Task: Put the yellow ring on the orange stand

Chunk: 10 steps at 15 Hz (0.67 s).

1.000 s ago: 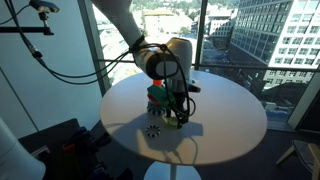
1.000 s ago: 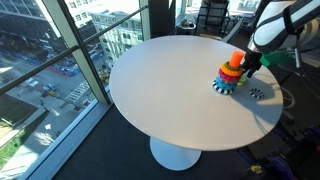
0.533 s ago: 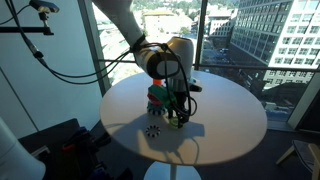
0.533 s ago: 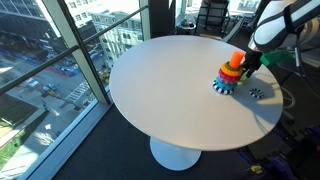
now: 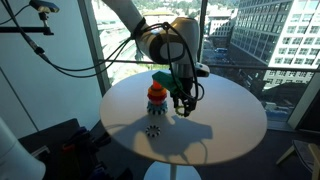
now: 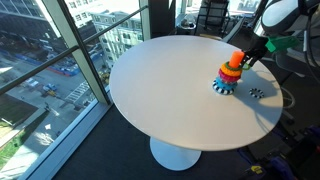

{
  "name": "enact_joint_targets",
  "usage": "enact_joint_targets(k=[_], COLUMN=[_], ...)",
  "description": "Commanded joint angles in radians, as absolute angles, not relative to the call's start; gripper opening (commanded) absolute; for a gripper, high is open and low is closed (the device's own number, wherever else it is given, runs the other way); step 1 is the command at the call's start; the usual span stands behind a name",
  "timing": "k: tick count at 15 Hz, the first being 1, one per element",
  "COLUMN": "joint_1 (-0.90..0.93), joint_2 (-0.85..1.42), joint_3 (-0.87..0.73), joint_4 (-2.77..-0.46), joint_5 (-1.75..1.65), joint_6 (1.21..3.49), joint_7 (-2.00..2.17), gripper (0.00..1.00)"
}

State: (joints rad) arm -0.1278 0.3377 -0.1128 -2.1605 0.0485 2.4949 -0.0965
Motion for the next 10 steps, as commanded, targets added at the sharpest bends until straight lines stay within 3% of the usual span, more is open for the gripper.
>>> enact_joint_targets(k=[1, 10], joint_1=[-0.134, -0.11], joint_2=[0.254, 0.062], joint_3=[-0.095, -0.067], joint_4=[-2.146, -2.112], joint_5=[0.059, 0.1], joint_6=[2.398, 2.155], joint_7=[-0.099, -0.151], gripper=[0.47, 0.47])
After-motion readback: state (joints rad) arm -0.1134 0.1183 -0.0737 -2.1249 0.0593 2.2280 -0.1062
